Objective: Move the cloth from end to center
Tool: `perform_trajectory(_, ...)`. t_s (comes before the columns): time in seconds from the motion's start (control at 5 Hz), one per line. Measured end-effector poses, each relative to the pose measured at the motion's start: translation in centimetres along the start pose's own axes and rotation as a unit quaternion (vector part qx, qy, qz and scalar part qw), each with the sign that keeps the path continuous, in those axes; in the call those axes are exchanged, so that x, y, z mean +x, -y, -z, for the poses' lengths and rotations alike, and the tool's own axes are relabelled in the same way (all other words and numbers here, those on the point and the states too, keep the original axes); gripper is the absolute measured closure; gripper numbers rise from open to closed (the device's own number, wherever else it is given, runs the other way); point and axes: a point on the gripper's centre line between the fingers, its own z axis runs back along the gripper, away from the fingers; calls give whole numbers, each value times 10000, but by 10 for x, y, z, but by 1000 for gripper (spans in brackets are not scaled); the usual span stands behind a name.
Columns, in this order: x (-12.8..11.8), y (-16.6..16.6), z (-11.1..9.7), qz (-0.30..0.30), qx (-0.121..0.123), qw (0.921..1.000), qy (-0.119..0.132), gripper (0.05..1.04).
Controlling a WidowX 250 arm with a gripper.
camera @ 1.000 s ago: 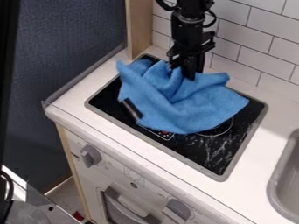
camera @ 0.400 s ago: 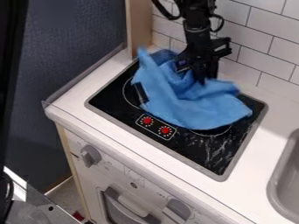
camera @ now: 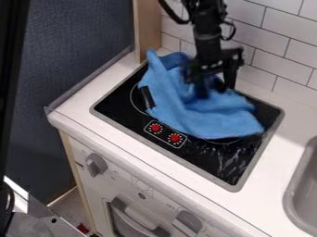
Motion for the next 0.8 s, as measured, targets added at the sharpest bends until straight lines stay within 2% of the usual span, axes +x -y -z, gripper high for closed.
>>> perform_trajectory(0.2, -8, 5, -32, 137, -17, 9998, 148, 72)
perform_trajectory(0.4, -13, 3, -52, 329, 365, 9986, 170, 77)
perform_trajectory(0.6, -17, 4, -71, 618, 935, 9937, 94, 79)
perform_trajectory(0.8, -21, -9, -73, 806, 1370, 9873, -67, 79)
